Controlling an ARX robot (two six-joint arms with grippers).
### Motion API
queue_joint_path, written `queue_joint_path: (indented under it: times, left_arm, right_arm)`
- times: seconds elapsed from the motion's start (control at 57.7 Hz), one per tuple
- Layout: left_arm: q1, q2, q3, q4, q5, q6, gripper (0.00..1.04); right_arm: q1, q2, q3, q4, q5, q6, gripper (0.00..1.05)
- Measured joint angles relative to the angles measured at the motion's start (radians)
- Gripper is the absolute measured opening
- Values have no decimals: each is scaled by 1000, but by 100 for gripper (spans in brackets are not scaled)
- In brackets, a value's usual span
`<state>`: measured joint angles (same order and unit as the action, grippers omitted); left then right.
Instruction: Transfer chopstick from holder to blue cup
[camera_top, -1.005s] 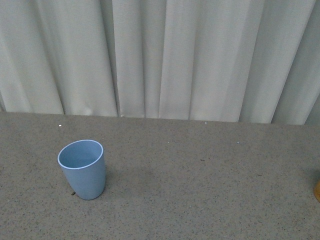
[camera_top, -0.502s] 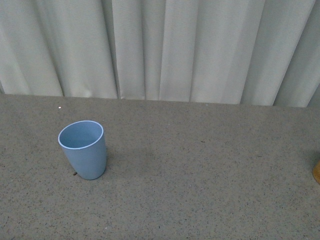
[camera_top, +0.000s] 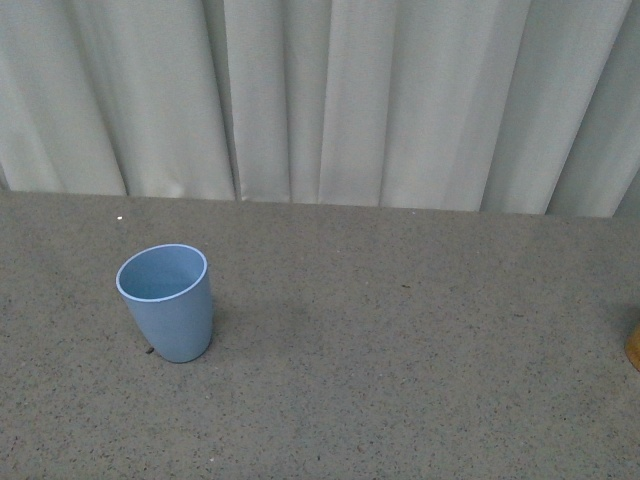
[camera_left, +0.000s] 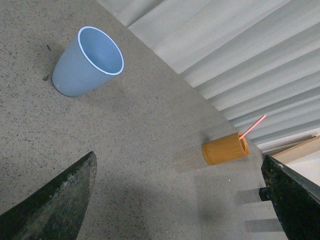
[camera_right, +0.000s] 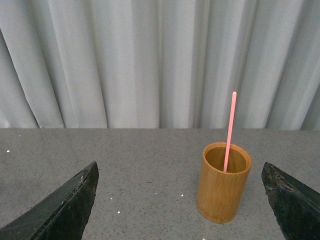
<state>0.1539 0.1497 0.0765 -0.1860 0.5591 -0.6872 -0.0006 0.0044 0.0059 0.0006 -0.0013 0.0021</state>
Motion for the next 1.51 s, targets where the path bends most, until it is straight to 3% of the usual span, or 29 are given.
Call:
queue_joint_path:
  times: [1.507]
  left_arm:
    - [0,0,0,0,0,0,98]
  right_arm:
    - [0,0,0,0,0,0,95]
